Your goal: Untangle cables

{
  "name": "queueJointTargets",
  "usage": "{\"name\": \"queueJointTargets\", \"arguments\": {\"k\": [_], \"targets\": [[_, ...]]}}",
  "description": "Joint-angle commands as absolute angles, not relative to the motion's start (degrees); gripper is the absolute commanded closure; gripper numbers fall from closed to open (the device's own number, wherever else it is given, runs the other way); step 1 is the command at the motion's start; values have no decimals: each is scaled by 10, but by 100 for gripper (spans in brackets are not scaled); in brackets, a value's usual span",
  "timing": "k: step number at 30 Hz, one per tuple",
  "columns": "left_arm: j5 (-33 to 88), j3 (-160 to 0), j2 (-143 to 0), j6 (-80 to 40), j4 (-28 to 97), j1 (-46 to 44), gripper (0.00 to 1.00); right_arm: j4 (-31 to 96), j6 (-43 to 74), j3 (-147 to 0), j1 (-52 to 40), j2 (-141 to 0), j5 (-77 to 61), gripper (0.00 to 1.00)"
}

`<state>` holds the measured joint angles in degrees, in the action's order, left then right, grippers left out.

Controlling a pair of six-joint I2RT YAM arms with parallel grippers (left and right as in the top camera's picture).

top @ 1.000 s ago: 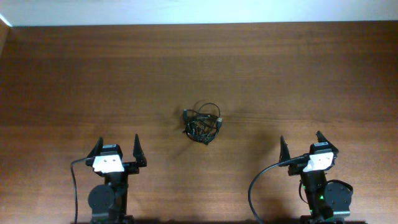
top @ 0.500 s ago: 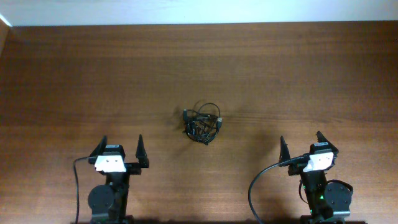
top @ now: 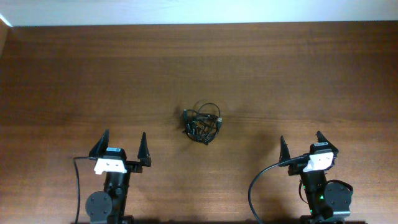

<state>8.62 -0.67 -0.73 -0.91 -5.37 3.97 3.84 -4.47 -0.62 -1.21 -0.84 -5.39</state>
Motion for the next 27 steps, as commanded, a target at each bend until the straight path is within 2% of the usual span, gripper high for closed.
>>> {"name": "queueJointTargets", "arguments": {"k": [1, 5, 7, 14, 17, 21, 24, 27], "targets": [[92, -53, -54, 4, -55, 39, 1, 41, -41, -3, -15, -4, -51, 1], [99, -170, -200, 11, -47, 39, 1, 41, -41, -3, -15, -4, -51, 1], [125, -263, -295, 24, -3, 39, 1, 41, -41, -3, -15, -4, -51, 1], [150, -684, -631, 25, 330, 39, 1, 41, -41, -3, -15, -4, -53, 1], [179, -815, -742, 24, 410, 39, 1, 36, -34, -3, -15, -5, -84, 1], [234, -831, -795, 22, 402, 39, 1, 44, 3, -11, -15, -7, -199, 1], [242, -831, -818, 50, 391, 34, 0, 112, 50, -69, -15, -42, -218, 1], [232, -831, -836, 54, 391, 7, 10, 170, 50, -194, -15, -159, -252, 1]]}}
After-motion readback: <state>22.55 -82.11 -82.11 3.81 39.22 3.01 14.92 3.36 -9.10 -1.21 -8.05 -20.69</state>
